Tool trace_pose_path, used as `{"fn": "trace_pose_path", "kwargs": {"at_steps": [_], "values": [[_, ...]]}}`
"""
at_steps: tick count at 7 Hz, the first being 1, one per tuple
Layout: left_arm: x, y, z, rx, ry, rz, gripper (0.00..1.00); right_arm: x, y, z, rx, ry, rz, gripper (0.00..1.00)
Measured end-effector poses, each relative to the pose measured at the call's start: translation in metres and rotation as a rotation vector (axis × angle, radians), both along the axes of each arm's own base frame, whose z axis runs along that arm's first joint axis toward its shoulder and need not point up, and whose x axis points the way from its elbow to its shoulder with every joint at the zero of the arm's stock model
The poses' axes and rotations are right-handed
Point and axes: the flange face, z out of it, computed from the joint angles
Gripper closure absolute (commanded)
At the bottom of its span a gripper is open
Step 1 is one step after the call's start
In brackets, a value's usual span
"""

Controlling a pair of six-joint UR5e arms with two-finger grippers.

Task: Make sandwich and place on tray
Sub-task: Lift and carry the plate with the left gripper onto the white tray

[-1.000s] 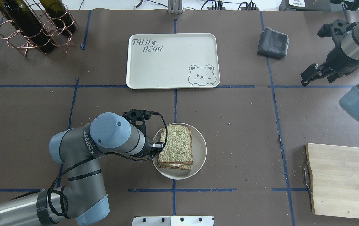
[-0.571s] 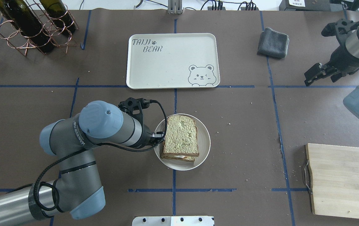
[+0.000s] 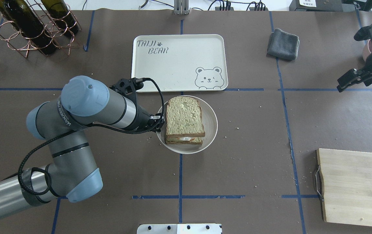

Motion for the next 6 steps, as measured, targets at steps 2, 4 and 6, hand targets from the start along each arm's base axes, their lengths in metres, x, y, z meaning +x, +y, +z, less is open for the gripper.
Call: {"fn": "trace_pose_path", "kwargs": {"at_steps": [2,4,6], "values": [[0.020,-0.054,-0.001,-0.235,0.059,-0.143,1.00,0.040,0.013,0.039,-0.038,-0.012,0.008,0.00],[0.034,-0.114,0.009,-0.379,0.074,-0.306,1.00,0.073,0.013,0.074,-0.083,-0.079,0.017,0.00],[0.049,-0.149,0.014,-0.453,0.091,-0.446,1.00,0.086,0.006,0.077,-0.084,-0.095,0.036,0.00]]}}
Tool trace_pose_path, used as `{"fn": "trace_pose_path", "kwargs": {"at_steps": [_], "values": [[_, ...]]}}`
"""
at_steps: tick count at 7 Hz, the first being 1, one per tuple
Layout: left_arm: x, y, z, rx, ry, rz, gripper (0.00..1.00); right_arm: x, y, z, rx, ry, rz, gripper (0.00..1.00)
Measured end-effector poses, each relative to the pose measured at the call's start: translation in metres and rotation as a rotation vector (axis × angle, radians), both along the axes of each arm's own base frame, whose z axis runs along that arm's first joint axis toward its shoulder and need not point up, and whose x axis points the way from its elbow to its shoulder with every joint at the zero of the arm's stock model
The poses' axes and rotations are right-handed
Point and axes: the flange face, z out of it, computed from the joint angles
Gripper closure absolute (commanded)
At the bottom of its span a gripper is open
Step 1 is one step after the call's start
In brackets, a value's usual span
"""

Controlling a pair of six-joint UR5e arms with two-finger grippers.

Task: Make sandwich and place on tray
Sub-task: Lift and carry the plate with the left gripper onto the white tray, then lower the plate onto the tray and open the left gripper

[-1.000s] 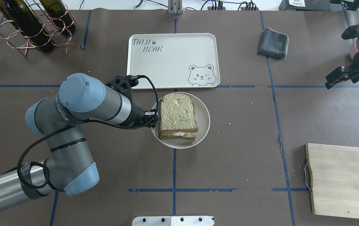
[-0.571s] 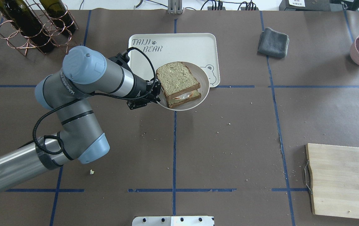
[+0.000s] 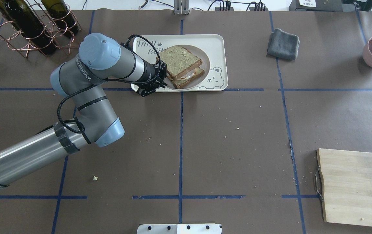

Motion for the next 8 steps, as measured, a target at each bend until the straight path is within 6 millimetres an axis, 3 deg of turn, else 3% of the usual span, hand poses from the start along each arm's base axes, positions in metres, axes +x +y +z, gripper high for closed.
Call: {"fn": "trace_pose_path", "kwargs": {"at_steps": [3,4,5,7,8], "values": [[0.019,-0.019,0.017,-0.012,-0.020,-0.058,1.00,0.026,0.000,0.004,-0.011,-0.006,0.052,0.00],[0.023,-0.018,0.016,-0.010,-0.022,-0.055,0.72,0.027,0.001,0.005,-0.014,-0.007,0.055,0.00],[0.028,-0.016,0.015,-0.005,-0.024,-0.049,0.01,0.028,0.001,0.007,-0.019,-0.007,0.056,0.00],[0.033,-0.008,0.014,0.051,-0.044,-0.013,0.00,0.028,0.001,0.013,-0.030,-0.006,0.057,0.00],[0.027,0.000,0.018,0.107,-0.060,0.012,0.00,0.028,0.001,0.014,-0.033,-0.005,0.058,0.00]]}}
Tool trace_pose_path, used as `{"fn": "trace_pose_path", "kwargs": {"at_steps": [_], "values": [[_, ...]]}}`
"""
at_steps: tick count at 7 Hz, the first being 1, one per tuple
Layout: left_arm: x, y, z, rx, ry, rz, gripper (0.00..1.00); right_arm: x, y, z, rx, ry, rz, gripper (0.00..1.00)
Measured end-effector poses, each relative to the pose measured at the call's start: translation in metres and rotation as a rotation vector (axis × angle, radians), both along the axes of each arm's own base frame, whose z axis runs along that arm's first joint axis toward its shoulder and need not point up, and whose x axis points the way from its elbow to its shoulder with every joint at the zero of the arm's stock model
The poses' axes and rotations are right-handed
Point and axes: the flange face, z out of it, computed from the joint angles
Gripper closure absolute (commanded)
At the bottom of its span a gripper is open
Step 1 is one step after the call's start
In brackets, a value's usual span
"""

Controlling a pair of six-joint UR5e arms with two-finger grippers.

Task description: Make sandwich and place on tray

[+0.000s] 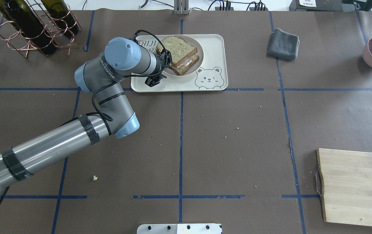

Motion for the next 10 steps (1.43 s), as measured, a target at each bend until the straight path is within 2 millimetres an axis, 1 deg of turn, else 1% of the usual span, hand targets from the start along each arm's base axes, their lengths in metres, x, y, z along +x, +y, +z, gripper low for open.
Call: {"fn": "trace_pose_path", "kwargs": {"at_steps": [2,3,4,5,6,7,8,9,10], "values": [[-0.038,0.028,0.016,0.115,-0.037,0.047,0.00,0.001,0.000,0.000,-0.001,0.000,0.002,0.00],[-0.060,0.041,0.018,0.178,-0.068,0.072,0.00,0.005,0.000,0.002,-0.004,0.002,0.010,0.00],[-0.085,0.056,0.014,0.293,-0.141,0.129,0.00,0.016,0.000,0.008,-0.016,0.003,0.032,0.00],[-0.110,0.066,0.008,0.401,-0.231,0.189,0.00,0.029,0.002,0.018,-0.033,0.003,0.055,0.00],[-0.137,0.072,0.009,0.492,-0.319,0.243,0.00,0.038,0.006,0.026,-0.036,0.004,0.069,0.00],[-0.166,0.073,0.019,0.577,-0.415,0.298,0.00,0.044,0.013,0.033,-0.011,0.004,0.083,0.00],[-0.194,0.066,0.030,0.647,-0.514,0.363,0.00,0.049,0.021,0.039,0.022,0.001,0.095,0.00],[-0.220,0.055,0.039,0.710,-0.601,0.441,0.00,0.051,0.025,0.041,0.039,-0.003,0.103,0.00],[-0.251,0.044,0.051,0.761,-0.661,0.510,0.00,0.051,0.026,0.040,0.039,-0.008,0.114,0.00]]}}
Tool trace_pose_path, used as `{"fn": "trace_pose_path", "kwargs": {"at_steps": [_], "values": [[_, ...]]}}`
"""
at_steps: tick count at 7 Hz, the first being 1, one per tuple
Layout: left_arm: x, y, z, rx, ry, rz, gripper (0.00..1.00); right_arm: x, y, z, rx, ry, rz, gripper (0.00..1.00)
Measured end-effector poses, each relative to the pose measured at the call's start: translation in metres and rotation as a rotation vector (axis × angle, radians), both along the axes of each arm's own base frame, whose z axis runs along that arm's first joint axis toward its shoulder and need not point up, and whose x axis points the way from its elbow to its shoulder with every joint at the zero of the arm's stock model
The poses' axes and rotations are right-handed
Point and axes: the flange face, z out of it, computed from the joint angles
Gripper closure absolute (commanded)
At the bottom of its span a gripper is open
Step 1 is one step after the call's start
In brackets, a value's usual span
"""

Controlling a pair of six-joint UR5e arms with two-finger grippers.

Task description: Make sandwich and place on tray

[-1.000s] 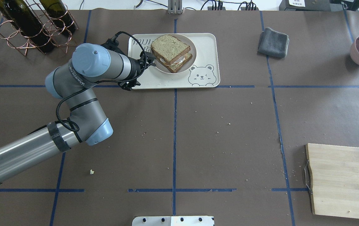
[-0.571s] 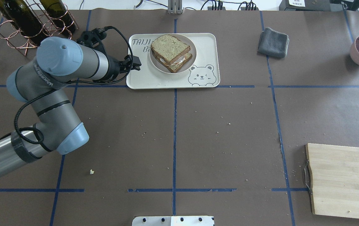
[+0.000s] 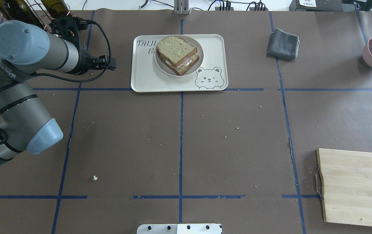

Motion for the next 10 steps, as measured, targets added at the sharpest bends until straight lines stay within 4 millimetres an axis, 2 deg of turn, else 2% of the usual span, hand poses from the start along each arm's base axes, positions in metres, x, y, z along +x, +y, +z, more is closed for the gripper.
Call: {"fn": "trace_pose_path", "kwargs": {"at_steps": [1,4,5,6,8,10], "values": [[-0.034,-0.008,0.015,0.026,-0.038,0.050,0.00,-0.001,0.000,-0.002,-0.011,-0.014,0.014,0.00],[-0.154,-0.023,0.071,0.013,-0.041,0.118,0.00,-0.003,-0.001,-0.008,-0.022,-0.051,0.028,0.00],[-0.179,-0.021,0.089,-0.017,-0.020,0.118,0.00,-0.003,-0.001,-0.009,-0.021,-0.052,0.028,0.00],[-0.191,-0.018,0.110,-0.051,-0.023,0.111,0.00,-0.003,-0.001,-0.009,-0.021,-0.053,0.028,0.00],[-0.208,-0.013,0.165,-0.140,-0.053,0.091,0.00,-0.003,0.000,-0.008,-0.022,-0.053,0.028,0.00],[-0.249,-0.013,0.198,-0.201,-0.070,0.071,0.00,-0.003,0.001,-0.007,-0.024,-0.053,0.027,0.00]]}}
